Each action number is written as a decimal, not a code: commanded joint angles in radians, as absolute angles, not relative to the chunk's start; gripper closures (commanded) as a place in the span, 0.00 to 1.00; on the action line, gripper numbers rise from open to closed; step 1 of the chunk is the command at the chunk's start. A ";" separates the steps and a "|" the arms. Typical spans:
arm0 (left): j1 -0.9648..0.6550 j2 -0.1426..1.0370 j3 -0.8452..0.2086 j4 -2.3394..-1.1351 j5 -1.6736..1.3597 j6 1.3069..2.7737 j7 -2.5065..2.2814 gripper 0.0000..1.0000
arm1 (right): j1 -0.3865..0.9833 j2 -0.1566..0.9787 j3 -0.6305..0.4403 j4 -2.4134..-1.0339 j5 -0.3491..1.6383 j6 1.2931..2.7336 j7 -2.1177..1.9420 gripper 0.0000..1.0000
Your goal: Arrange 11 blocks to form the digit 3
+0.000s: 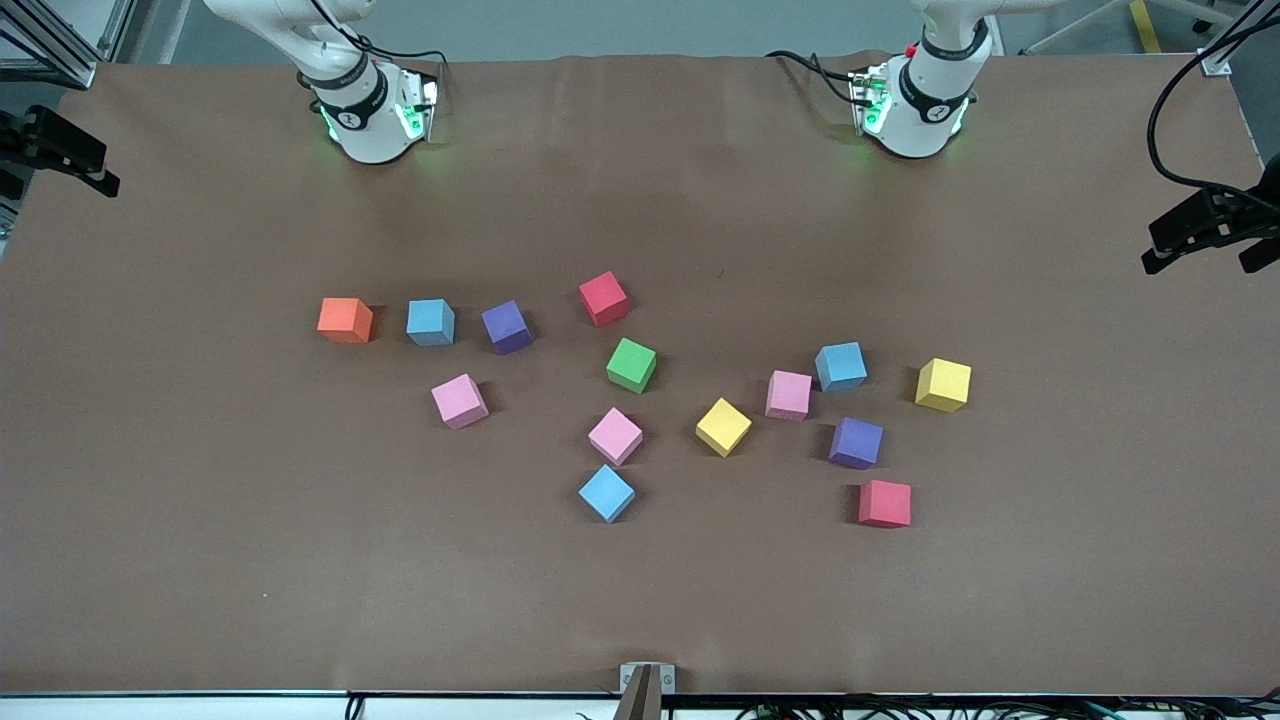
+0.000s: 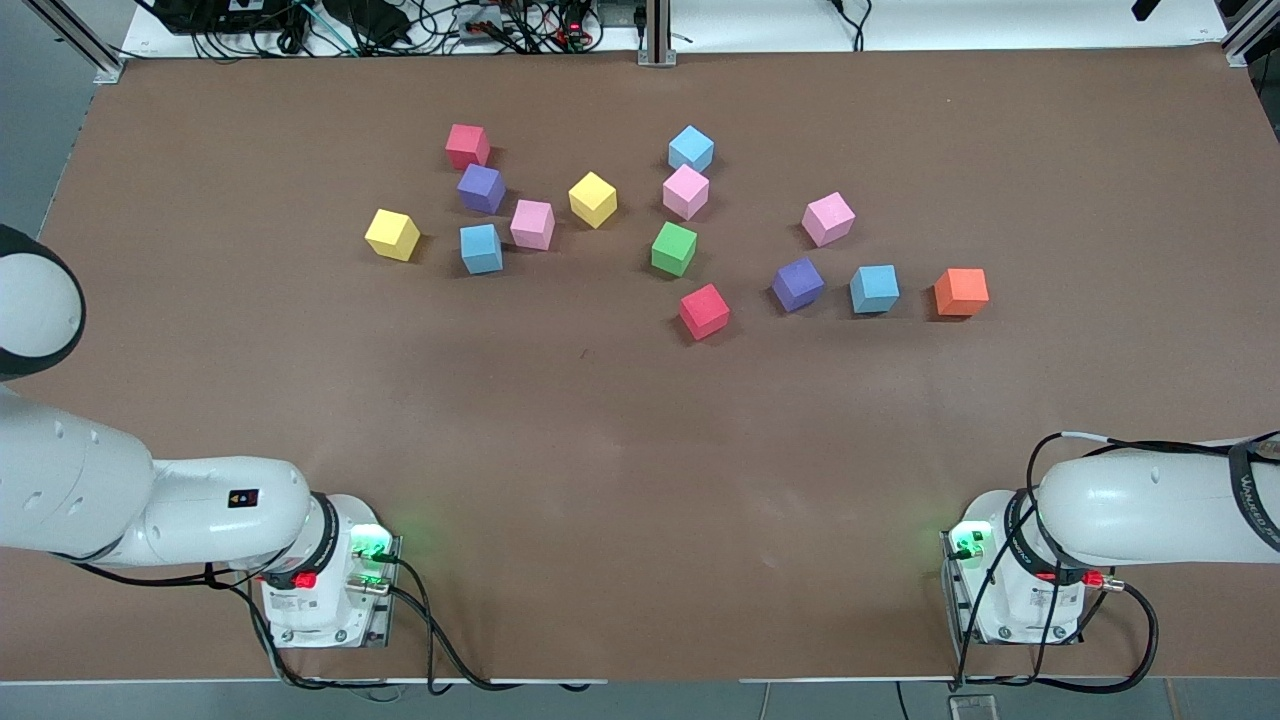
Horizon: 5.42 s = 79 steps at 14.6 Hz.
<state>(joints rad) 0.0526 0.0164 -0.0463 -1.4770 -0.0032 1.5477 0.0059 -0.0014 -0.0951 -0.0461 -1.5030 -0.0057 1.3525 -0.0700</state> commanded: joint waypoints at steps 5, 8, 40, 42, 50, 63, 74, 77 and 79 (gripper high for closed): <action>0.058 0.020 -0.052 -1.470 0.012 1.539 0.002 0.00 | -0.012 -0.098 -0.040 -1.505 -0.012 1.345 -0.083 0.00; 0.060 0.032 -0.049 -1.477 0.009 1.537 -0.002 0.00 | -0.015 -0.098 -0.041 -1.506 -0.003 1.344 -0.071 0.00; 0.002 0.379 -0.078 -2.201 0.129 2.578 0.054 0.00 | -0.015 -0.101 -0.043 -1.511 -0.006 1.335 -0.084 0.00; 0.002 0.380 -0.078 -2.210 0.129 2.583 0.054 0.12 | -0.014 -0.101 -0.044 -1.511 -0.006 1.336 -0.084 0.00; -0.005 0.298 -0.109 -2.207 0.129 2.461 0.005 0.55 | -0.008 -0.100 -0.041 -1.511 -0.006 1.341 -0.084 0.00; -0.141 0.306 -0.575 -2.100 0.130 2.281 -0.699 0.56 | -0.009 -0.100 -0.041 -1.499 -0.006 1.345 -0.084 0.00; -0.328 0.554 -0.554 -1.793 0.264 2.178 -1.012 0.57 | -0.008 0.043 -0.044 -1.503 -0.014 1.391 -0.071 0.00; -0.328 0.561 -0.551 -1.744 0.297 2.177 -1.046 0.57 | -0.003 0.054 -0.041 -1.546 -0.002 1.455 0.082 0.00; -0.331 0.575 -0.552 -1.730 0.298 2.177 -1.055 0.57 | 0.017 0.051 -0.040 -1.595 0.024 1.515 0.255 0.00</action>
<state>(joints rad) -0.3151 0.5503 -0.5580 -1.7720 0.2721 2.1998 -1.0256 0.0011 0.0781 -0.0461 -1.5325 0.0008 1.4634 0.1033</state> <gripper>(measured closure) 0.445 0.000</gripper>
